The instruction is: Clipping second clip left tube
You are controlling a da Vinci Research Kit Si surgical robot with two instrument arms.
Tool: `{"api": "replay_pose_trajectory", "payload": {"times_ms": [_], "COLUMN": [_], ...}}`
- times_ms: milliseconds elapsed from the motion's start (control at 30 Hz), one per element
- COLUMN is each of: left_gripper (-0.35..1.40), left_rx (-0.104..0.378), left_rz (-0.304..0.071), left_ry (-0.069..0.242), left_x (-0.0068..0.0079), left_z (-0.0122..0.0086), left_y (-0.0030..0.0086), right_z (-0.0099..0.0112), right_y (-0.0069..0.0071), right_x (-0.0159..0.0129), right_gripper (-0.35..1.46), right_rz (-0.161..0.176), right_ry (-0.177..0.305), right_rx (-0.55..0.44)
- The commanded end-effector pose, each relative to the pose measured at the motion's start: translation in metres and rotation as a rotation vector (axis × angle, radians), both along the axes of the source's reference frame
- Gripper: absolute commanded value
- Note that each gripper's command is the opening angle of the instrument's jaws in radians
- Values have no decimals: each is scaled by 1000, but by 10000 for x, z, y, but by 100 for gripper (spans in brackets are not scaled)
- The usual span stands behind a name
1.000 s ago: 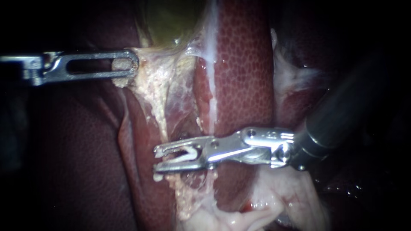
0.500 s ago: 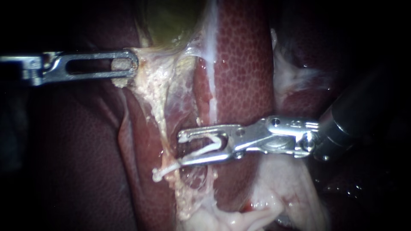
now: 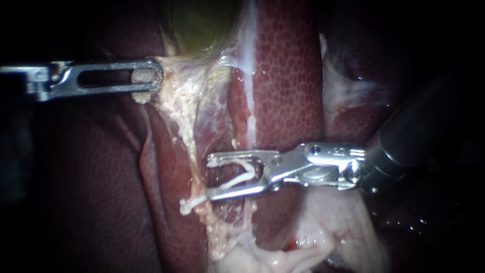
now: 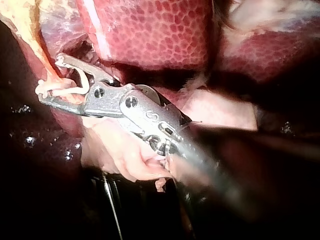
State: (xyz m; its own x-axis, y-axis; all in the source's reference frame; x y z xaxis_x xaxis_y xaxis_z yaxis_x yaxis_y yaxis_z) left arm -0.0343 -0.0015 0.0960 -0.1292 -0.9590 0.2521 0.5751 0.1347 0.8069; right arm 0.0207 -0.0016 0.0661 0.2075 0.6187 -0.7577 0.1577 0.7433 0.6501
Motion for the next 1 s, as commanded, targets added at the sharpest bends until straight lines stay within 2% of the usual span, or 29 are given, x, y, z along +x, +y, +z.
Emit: {"api": "replay_pose_trajectory", "payload": {"times_ms": [33,367,667,1000], "left_gripper": [-35,-35,-35,-35], "left_rx": [0,0,0,0], "left_rz": [0,0,0,0], "left_ry": [0,0,0,0], "left_x": [0,0,0,0], "left_z": [0,0,0,0], "left_y": [0,0,0,0], "right_z": [1,11,8,14], "right_y": [-1,-11,-18,-29], "right_x": [1,18,28,44], "right_gripper": [47,50,51,51], "right_rz": [0,-7,-32,-56], "right_ry": [-1,3,20,23], "right_rx": [-1,-8,0,49]}}
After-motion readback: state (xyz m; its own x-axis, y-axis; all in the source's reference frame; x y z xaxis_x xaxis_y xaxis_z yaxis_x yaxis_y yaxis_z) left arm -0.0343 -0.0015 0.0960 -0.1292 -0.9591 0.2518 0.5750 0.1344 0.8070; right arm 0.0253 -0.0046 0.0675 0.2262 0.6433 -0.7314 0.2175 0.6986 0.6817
